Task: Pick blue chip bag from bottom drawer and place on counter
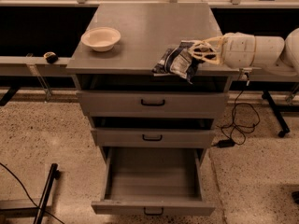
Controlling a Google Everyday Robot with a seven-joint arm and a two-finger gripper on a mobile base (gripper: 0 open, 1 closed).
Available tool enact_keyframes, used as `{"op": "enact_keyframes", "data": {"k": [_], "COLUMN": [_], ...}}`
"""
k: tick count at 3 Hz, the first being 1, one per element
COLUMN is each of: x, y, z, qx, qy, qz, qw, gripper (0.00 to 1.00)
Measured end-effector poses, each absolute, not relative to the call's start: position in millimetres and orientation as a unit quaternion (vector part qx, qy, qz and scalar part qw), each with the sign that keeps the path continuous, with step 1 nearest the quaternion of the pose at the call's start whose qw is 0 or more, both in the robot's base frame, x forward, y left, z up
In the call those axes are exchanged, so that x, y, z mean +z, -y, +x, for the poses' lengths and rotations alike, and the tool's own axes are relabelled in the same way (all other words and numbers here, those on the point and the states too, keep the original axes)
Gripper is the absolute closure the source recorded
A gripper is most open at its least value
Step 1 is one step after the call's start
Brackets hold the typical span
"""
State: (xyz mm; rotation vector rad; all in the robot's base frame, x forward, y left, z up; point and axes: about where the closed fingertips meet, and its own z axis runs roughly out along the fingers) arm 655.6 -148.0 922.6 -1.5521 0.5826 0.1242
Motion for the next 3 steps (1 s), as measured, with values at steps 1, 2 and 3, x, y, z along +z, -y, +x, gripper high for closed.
{"op": "enact_keyframes", "data": {"k": [1,2,3], "x": [933.1,932.1,923.9], "y": [148.6,145.9,141.1], "z": [687.2,714.8,736.2], "qx": [0.056,0.051,0.033], "qy": [-0.268,-0.284,-0.305], "qz": [-0.670,-0.653,-0.639], "qw": [0.690,0.700,0.705], "gripper": [1.00,1.00,1.00]}}
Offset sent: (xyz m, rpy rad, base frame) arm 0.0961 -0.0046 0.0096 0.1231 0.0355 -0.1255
